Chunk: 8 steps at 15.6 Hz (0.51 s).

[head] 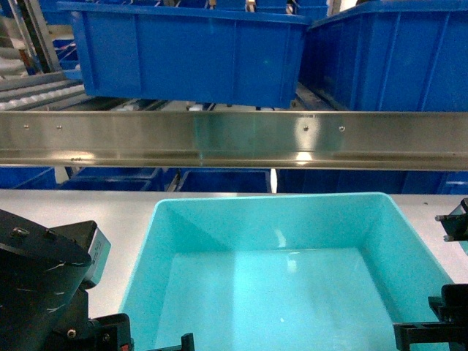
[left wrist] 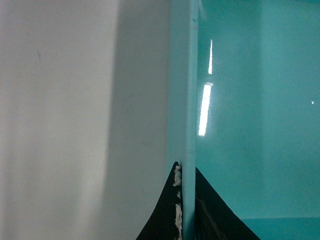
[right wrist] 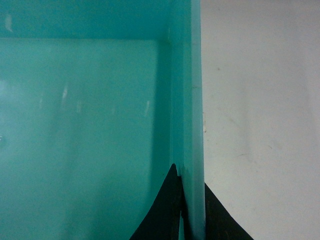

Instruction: Organize blue bins on left shelf correctly

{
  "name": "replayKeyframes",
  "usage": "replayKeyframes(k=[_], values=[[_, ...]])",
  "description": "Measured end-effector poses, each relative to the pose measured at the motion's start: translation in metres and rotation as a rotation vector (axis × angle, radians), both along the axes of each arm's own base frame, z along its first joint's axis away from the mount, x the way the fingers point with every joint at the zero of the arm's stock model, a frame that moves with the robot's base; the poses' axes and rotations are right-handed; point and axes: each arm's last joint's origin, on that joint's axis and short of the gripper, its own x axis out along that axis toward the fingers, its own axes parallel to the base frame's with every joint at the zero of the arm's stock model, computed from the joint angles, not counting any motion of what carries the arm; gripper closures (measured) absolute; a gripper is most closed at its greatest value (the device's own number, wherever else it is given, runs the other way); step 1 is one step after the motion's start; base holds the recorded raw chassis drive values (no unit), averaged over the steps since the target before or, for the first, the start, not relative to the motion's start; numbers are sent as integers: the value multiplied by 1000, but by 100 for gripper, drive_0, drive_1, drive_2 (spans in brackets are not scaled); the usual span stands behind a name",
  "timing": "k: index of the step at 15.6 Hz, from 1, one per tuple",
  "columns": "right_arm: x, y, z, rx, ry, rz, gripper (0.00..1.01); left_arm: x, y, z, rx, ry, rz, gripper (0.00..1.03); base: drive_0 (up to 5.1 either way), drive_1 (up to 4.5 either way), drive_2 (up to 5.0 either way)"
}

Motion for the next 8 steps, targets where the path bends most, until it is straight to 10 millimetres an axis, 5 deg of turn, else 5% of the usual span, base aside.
replayKeyframes(k=[8], values=[[-16,-6,114,-5,-304,118,99,-2,7,98,-25,-289,-26,101,0,0,0]])
